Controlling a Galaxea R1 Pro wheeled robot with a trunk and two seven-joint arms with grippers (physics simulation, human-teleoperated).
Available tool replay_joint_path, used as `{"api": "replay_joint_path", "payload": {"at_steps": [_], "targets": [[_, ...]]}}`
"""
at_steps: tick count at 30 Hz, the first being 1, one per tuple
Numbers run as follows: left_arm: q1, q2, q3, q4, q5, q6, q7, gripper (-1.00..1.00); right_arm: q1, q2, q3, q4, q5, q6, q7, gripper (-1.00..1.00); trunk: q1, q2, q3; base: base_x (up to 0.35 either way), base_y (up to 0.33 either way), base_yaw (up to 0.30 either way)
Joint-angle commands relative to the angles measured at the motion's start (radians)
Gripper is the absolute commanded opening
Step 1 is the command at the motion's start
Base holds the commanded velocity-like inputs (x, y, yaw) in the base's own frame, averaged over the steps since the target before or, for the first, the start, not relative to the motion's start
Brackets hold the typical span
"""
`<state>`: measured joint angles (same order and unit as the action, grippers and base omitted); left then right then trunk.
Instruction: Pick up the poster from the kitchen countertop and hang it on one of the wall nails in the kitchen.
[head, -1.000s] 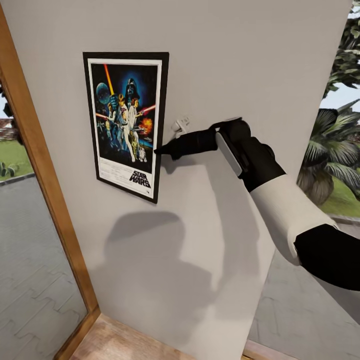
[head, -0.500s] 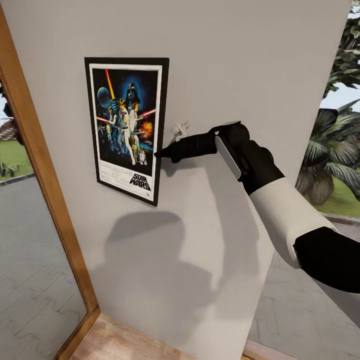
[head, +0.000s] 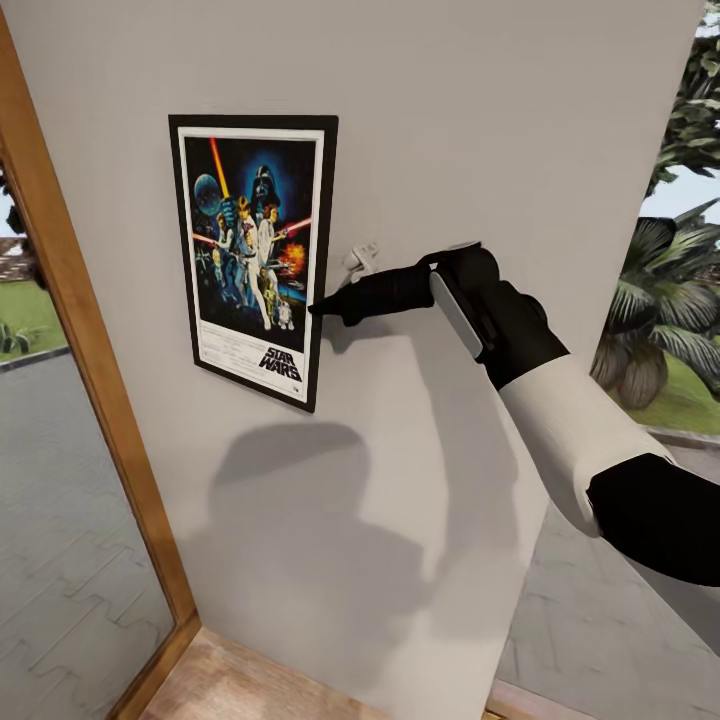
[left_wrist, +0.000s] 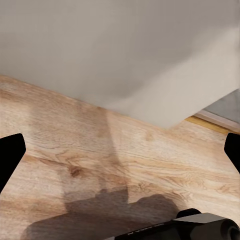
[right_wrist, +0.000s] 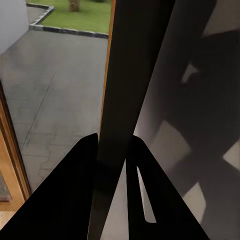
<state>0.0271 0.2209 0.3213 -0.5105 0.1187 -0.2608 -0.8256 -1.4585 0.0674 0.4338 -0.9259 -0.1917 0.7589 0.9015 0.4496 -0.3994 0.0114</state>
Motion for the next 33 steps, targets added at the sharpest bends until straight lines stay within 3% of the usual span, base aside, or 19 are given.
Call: {"api": "replay_joint_path", "payload": {"at_steps": [1,33], "targets": [[0.001,0.000,0.001,0.000,0.004,0.000,-0.004,1.00,0.000,0.000,0.000,0.000,-0.006,0.007,0.001,-1.00,0.000,-0.001,0.000,0.000,0.000,0.000],[0.001,0.000,0.001,0.000,0.004,0.000,-0.004,1.00,0.026,0.008,0.002,-0.001,-0.005,-0.018,-0.001,-1.00,0.000,-0.001,0.000,0.000,0.006,0.000]]}}
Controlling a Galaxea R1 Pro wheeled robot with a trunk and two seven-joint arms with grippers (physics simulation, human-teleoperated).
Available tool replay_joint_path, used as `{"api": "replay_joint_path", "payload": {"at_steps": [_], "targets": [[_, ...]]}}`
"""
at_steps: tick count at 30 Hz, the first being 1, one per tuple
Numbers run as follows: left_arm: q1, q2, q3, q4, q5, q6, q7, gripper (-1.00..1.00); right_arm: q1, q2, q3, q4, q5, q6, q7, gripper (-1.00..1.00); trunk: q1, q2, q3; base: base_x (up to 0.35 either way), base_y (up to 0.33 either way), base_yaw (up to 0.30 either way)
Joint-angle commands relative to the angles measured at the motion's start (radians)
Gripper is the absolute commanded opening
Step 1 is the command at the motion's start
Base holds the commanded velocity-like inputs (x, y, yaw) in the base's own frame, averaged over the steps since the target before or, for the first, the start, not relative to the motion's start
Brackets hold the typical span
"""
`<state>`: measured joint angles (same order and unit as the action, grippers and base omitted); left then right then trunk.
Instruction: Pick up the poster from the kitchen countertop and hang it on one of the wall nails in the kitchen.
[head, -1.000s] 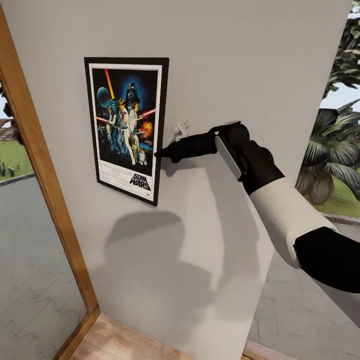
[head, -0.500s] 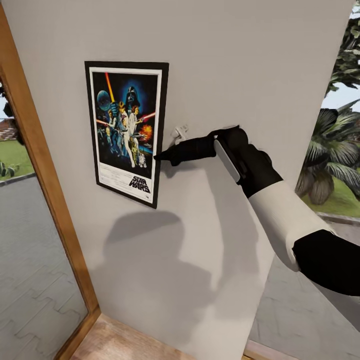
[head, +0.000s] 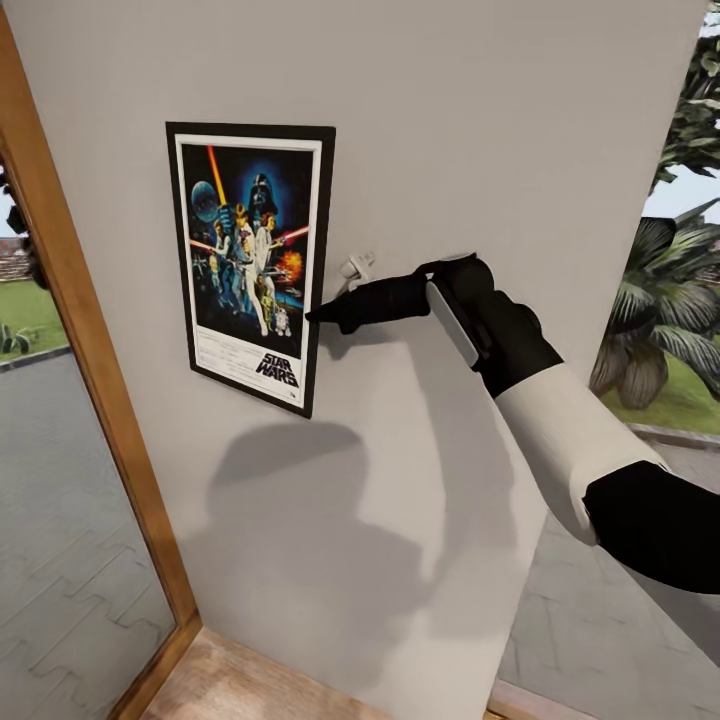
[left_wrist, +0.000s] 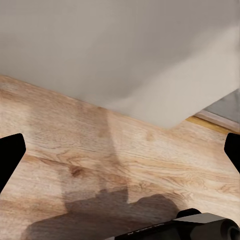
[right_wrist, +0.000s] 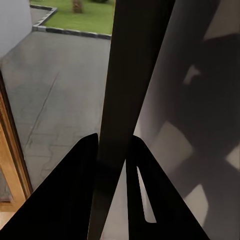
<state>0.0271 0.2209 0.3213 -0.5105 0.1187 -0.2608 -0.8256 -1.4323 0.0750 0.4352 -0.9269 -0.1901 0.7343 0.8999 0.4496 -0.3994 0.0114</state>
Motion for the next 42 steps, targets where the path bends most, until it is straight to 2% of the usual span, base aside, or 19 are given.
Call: {"api": "replay_joint_path", "payload": {"at_steps": [1,6,15,36,39,42], "targets": [[0.001,0.000,0.001,0.000,0.004,0.000,-0.004,1.00,0.000,0.000,0.000,0.000,-0.006,0.007,0.001,-1.00,0.000,-0.001,0.000,0.000,0.000,0.000],[0.001,0.000,0.001,0.000,0.004,0.000,-0.004,1.00,0.000,0.000,0.000,-0.001,-0.007,0.007,-0.005,-1.00,0.000,-0.001,0.000,0.001,0.000,0.000],[0.001,0.000,0.001,0.000,0.004,0.000,-0.004,1.00,0.000,0.013,0.000,-0.002,-0.011,0.008,-0.069,-1.00,0.000,-0.001,0.000,0.086,0.000,0.000],[0.001,0.000,0.001,0.000,0.004,0.000,-0.004,1.00,0.000,0.015,0.000,-0.007,-0.011,0.010,-0.075,-1.00,0.000,-0.001,0.000,0.006,0.000,0.000],[0.001,-0.005,0.013,-0.017,0.004,-0.005,-0.008,1.00,0.007,0.033,-0.016,0.010,-0.025,0.003,-0.078,-1.00,0.000,-0.001,0.000,0.000,0.000,0.000],[0.001,-0.005,0.013,-0.034,0.004,-0.005,-0.008,1.00,0.007,0.034,-0.033,0.027,-0.039,0.003,-0.078,-1.00,0.000,-0.001,0.000,0.000,0.000,0.000]]}}
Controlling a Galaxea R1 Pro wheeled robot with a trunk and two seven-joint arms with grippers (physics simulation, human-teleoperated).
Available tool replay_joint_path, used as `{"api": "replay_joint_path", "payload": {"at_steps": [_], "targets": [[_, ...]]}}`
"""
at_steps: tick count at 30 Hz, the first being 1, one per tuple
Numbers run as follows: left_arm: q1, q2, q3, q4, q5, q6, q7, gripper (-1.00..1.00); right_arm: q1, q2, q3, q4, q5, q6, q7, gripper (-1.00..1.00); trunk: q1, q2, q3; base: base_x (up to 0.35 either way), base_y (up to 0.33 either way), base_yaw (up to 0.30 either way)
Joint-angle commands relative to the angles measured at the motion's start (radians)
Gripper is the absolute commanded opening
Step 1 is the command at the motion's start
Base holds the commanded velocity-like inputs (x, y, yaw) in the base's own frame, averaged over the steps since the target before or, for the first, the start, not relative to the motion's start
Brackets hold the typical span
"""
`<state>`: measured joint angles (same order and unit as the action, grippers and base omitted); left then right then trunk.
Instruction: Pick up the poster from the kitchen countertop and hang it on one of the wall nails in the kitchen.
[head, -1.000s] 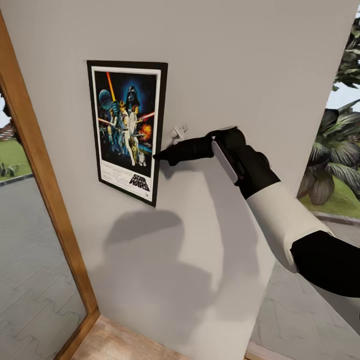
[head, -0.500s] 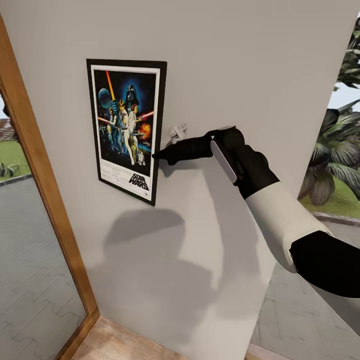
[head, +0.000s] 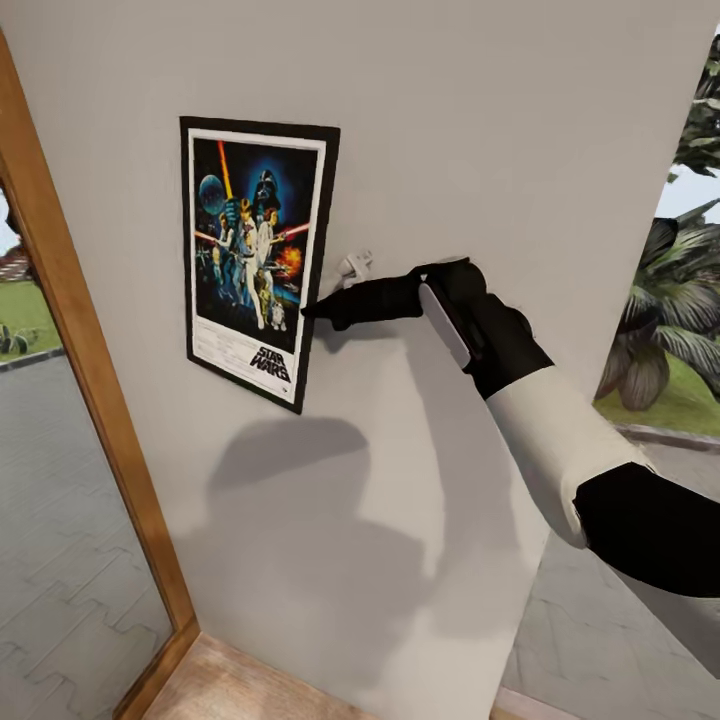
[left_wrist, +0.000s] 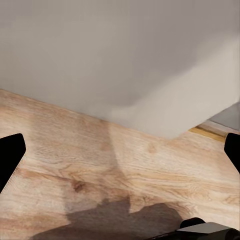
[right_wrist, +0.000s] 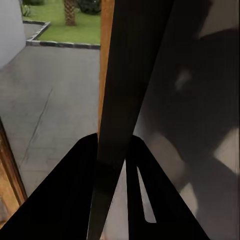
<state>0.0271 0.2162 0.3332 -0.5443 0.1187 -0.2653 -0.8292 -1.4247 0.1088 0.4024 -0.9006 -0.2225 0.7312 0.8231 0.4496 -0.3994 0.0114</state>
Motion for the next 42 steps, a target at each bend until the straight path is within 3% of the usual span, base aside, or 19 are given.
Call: {"api": "replay_joint_path", "payload": {"at_steps": [1,2,3,7,12,20,21,24,32,33,42], "targets": [[0.001,0.000,0.001,-0.001,0.004,0.000,-0.004,1.00,0.000,0.000,-0.005,0.001,-0.010,0.006,-0.001,-1.00,0.000,-0.001,0.000,0.000,0.000,0.000],[0.001,0.000,0.001,-0.001,0.004,0.000,-0.004,1.00,-0.015,-0.021,0.219,-0.035,-0.095,0.069,0.130,-1.00,0.000,-0.001,0.000,0.000,0.000,0.000],[0.001,0.000,0.001,-0.001,0.004,0.000,-0.004,1.00,-0.014,-0.015,0.221,-0.073,-0.065,0.078,0.125,-1.00,0.000,-0.001,0.000,0.000,0.000,0.000],[0.001,0.000,0.001,-0.001,0.004,0.000,-0.004,1.00,0.000,0.000,0.231,-0.078,-0.065,0.067,0.103,-1.00,0.000,-0.001,0.000,0.000,0.000,0.000],[0.001,0.000,0.001,-0.001,0.004,0.000,-0.004,1.00,0.000,0.000,0.232,-0.141,-0.083,0.123,0.075,-1.00,0.000,-0.001,0.000,0.000,0.000,0.000],[0.001,0.000,0.001,-0.001,0.004,0.000,-0.004,1.00,0.000,0.000,0.228,-0.235,-0.119,0.209,0.030,-1.00,0.000,-0.001,0.000,0.000,0.000,0.000],[0.001,0.000,0.000,0.000,0.004,0.000,-0.004,1.00,0.000,0.000,0.227,-0.247,-0.123,0.220,0.024,1.00,0.000,-0.001,0.000,0.000,0.000,0.000],[0.001,0.003,0.001,-0.011,0.004,0.000,-0.003,1.00,0.000,0.000,0.210,-0.230,-0.104,0.202,0.008,1.00,0.000,-0.001,0.000,0.000,0.000,0.000],[0.001,0.005,0.001,-0.017,0.004,0.000,-0.002,1.00,0.001,0.000,0.165,-0.185,-0.142,0.156,-0.010,1.00,0.000,-0.001,0.000,0.000,0.000,0.000],[0.001,0.005,0.001,-0.017,0.004,0.000,-0.002,1.00,0.001,0.000,-0.009,-0.022,-0.143,0.007,-0.010,1.00,0.000,-0.001,0.000,0.000,0.000,0.000],[0.001,0.005,0.001,-0.017,0.004,0.000,-0.002,1.00,0.001,0.000,-0.008,-0.024,-0.147,0.007,-0.010,1.00,0.000,-0.001,0.000,0.000,0.000,0.000]]}}
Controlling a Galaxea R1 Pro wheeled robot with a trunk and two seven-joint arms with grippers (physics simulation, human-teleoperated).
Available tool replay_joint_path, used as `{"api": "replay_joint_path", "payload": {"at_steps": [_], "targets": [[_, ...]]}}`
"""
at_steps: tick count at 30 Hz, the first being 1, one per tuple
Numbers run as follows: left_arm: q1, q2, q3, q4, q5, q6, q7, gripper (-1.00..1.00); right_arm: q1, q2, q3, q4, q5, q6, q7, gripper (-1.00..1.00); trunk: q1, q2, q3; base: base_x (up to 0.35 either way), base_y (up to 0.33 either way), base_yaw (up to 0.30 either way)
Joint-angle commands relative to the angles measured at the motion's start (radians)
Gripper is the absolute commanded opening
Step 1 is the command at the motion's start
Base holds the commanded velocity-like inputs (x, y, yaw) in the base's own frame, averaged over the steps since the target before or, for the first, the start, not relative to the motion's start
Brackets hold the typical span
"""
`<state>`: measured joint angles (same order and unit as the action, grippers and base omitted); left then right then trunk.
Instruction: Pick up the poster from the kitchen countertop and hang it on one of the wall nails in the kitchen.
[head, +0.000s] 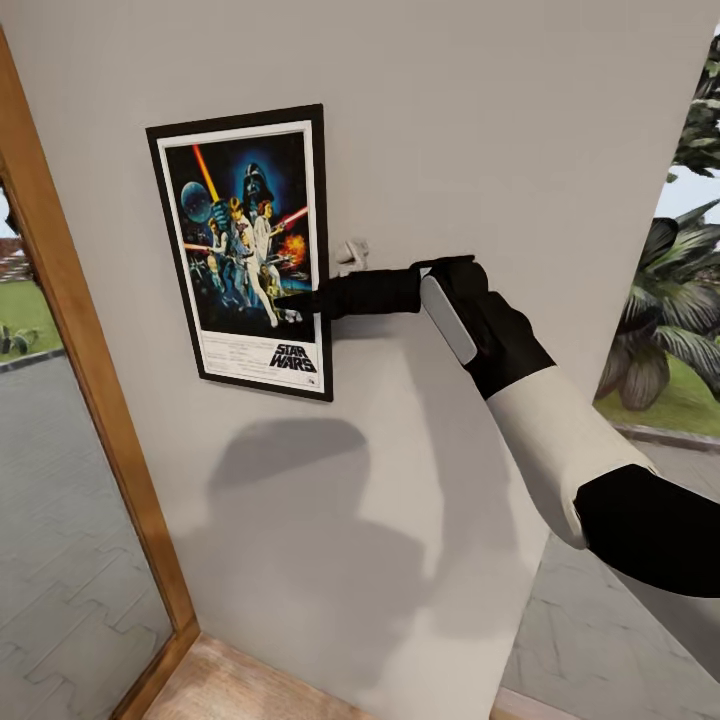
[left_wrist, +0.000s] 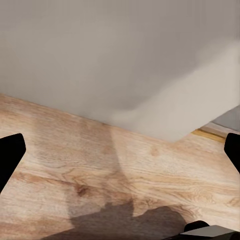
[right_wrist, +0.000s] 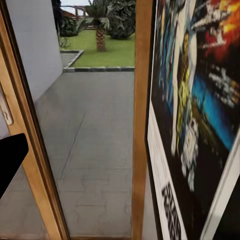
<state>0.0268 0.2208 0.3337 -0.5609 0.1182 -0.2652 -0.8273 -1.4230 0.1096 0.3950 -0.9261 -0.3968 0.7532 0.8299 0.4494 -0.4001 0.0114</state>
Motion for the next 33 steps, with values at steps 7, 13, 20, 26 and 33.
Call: {"api": "replay_joint_path", "payload": {"at_steps": [7,13,20,26,33], "targets": [[0.001,0.000,0.001,-0.001,0.004,0.000,-0.004,1.00,-0.001,-0.001,-0.001,-0.001,0.026,-0.015,-0.017,1.00,0.001,0.000,0.000,0.000,0.000,0.000],[0.001,0.000,0.001,-0.001,0.004,0.000,-0.004,1.00,-0.001,-0.001,-0.001,-0.003,0.026,-0.015,-0.017,1.00,0.001,0.000,0.000,0.000,0.000,0.000],[0.001,0.000,0.001,-0.001,0.004,0.000,-0.004,1.00,-0.001,-0.001,-0.001,-0.003,0.026,-0.015,-0.017,1.00,0.001,0.000,0.000,0.000,0.000,0.000],[0.001,0.000,0.001,-0.001,0.004,0.000,-0.004,1.00,-0.001,-0.001,-0.002,-0.003,0.026,-0.015,-0.017,1.00,0.001,0.000,0.000,0.000,0.000,0.000],[0.001,0.000,0.001,-0.001,0.004,0.000,-0.004,1.00,-0.001,-0.001,-0.002,-0.004,0.026,-0.016,-0.017,1.00,0.001,0.000,0.000,0.000,0.000,0.000]]}}
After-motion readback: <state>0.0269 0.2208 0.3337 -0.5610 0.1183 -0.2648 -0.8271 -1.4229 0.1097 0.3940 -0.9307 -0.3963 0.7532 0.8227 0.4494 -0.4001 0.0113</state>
